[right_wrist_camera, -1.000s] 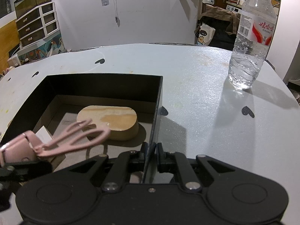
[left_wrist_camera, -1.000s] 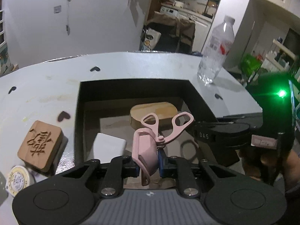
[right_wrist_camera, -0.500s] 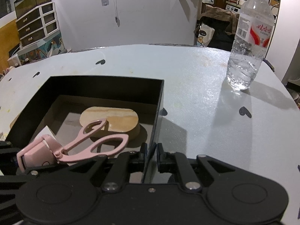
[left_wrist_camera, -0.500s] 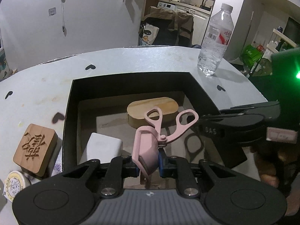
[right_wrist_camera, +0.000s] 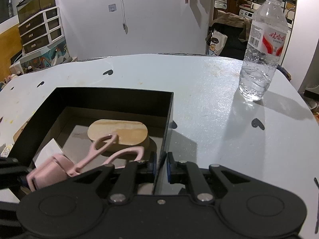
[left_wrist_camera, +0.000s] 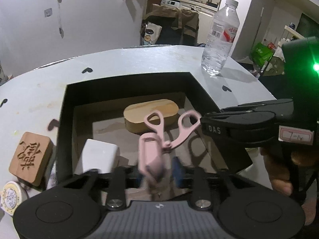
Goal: Organize rigid objects
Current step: 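Carry the pink eyelash curler into the black box and release it, then move the left tool back to the round tape measure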
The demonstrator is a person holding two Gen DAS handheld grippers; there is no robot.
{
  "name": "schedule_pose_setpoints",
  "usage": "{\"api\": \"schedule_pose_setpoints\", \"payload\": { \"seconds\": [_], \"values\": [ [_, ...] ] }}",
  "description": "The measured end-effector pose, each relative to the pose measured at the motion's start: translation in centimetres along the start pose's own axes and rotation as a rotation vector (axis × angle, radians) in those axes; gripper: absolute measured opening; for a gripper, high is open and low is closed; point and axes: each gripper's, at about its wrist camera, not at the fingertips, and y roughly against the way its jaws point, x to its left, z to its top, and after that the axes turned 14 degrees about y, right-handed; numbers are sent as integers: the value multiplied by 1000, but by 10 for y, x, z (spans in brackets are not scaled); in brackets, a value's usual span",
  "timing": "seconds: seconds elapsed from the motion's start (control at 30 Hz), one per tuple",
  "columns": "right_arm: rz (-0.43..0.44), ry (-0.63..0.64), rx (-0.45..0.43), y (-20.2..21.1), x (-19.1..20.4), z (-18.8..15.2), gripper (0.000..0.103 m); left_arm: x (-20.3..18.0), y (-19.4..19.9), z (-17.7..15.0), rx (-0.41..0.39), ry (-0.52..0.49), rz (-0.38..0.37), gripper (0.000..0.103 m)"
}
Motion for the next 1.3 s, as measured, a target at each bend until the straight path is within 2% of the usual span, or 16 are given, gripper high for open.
{"api": "schedule_pose_setpoints", "payload": {
  "seconds": [0.07,0.23,0.47,0.57,0.7,1.13,1.3],
  "values": [
    [1,-1,0,0,0,0,10,0,5,-1,-11,-1,0,67],
    [1,0,0,1,1,0,10,-5,18,-4,-30,-22,2,69],
    [1,0,0,1,1,0,10,-9,29,-3,-34,-38,-3,81],
    [1,0,0,1,1,0,10,-11,31,-3,-35,-48,5,83],
    [1,0,0,1,1,0,10,-11,34,-3,-37,-39,9,95],
    [1,-1,0,1,1,0,10,-7,59,-8,-97,-50,48,103],
    [1,0,-1,1,1,1,10,15,77,-11,-143,-31,106,103]
  ]
}}
